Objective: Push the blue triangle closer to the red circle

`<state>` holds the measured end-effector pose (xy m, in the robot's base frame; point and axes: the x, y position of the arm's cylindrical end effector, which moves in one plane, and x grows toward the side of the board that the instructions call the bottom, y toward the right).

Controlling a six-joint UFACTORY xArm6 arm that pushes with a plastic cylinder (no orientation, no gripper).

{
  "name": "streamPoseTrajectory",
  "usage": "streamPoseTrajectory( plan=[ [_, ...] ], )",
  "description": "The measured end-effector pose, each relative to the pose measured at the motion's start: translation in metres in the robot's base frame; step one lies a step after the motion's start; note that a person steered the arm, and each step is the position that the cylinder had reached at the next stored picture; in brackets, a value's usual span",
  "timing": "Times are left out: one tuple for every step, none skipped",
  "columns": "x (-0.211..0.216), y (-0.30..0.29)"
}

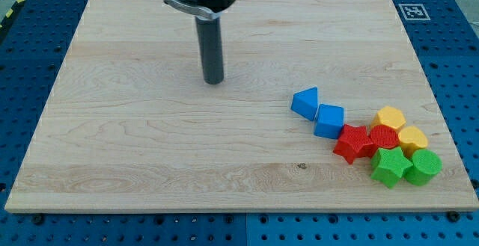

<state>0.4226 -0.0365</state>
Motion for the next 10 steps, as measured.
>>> streamPoseTrajectory(
  plan=[
    [0.02, 0.036],
    [0.036, 0.072],
    [0.04, 0.073],
    [0.044, 0.089],
    [0.044, 0.117],
    [0.044, 0.148],
    [0.044, 0.158],
    [0.043, 0.16],
    [0.029, 0.163],
    [0.028, 0.172]
  ],
)
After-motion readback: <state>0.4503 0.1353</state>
